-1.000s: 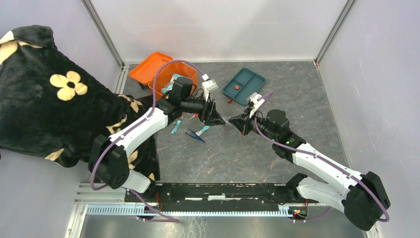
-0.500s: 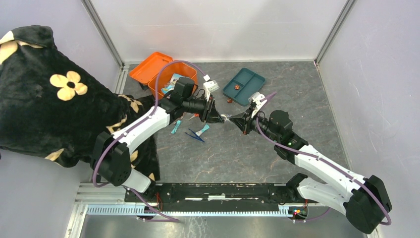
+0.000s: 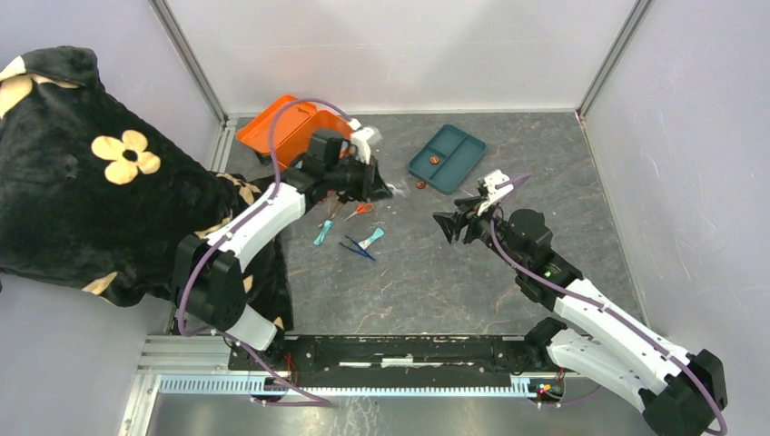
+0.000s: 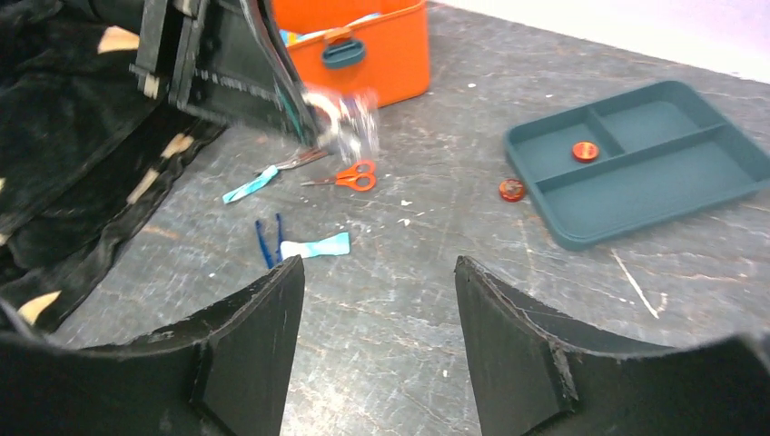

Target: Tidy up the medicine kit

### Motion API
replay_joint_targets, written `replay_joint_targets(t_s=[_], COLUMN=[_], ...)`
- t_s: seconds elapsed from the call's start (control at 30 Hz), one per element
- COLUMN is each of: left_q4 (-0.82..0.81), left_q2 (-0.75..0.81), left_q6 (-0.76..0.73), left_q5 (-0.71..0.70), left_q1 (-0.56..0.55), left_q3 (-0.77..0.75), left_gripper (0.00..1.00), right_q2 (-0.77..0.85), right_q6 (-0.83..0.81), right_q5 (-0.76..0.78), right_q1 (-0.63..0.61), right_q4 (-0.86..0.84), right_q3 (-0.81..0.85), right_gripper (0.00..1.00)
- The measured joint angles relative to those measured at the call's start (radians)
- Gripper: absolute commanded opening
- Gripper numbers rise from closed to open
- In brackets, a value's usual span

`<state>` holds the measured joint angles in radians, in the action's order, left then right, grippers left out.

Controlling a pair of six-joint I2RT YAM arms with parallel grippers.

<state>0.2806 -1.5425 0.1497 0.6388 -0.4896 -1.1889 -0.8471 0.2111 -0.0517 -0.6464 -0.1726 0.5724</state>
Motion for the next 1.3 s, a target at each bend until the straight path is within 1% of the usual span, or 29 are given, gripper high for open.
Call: replay_joint_targets(t_s=[0.13,0.17,0.27,0.33,0.4,0.5,0.6,0.7,0.73,0.77,0.93,1.03,1.1,1.3], left_q4=[-0.010,-0.012,-0.016,-0.013,-0.008,-0.013,-0.001,0.033,0.040,0.055,0.092,0.108,0.116,0.107], left_q2=[0.005,0.008,0.006,-0.013,-0.071,-0.170,-0.237,-0.286,-0.298,-0.308,-0.308,-0.285,-0.243,-0.012], left_q6=[0.073,0.101,0.137,0.144,0.146,0.146,0.146,0.146,0.146,0.146,0.146,0.147,0.147,0.147], left_q5=[-0.181,-0.260,-0.420,-0.488,-0.534,-0.568,-0.588,-0.604,-0.607,-0.610,-0.613,-0.615,-0.615,-0.618], left_q1=[0.139,0.187,0.277,0.306,0.316,0.315,0.319,0.327,0.331,0.335,0.344,0.344,0.344,0.344], left_q3=[-0.028,-0.040,-0.086,-0.141,-0.244,-0.352,-0.375,-0.375,-0.375,-0.375,-0.381,-0.378,-0.358,-0.211], left_gripper=[0.19,0.20,0.20,0.20,0.20,0.21,0.24,0.33,0.37,0.43,0.61,0.66,0.69,0.76], right_q2=[0.032,0.031,0.031,0.031,0.030,0.026,0.020,0.016,0.015,0.013,-0.009,-0.014,-0.014,-0.023], right_q6=[0.000,0.000,0.000,0.001,0.000,0.000,0.000,0.000,0.000,0.000,0.005,0.020,0.037,0.114], right_q5=[0.061,0.068,0.072,0.071,0.071,0.071,0.074,0.085,0.090,0.096,0.116,0.141,0.174,0.334], right_q1=[0.001,0.001,0.001,0.001,0.001,0.001,0.001,0.001,0.001,0.001,0.001,0.001,0.001,0.001], right_q4=[0.034,0.047,0.079,0.093,0.110,0.135,0.154,0.171,0.174,0.178,0.208,0.223,0.235,0.293], right_q3=[-0.001,-0.001,-0.004,-0.008,-0.012,-0.012,-0.012,-0.012,-0.012,-0.012,-0.012,-0.012,-0.012,-0.011], right_gripper=[0.69,0.69,0.69,0.69,0.69,0.70,0.69,0.70,0.70,0.70,0.71,0.72,0.72,0.77])
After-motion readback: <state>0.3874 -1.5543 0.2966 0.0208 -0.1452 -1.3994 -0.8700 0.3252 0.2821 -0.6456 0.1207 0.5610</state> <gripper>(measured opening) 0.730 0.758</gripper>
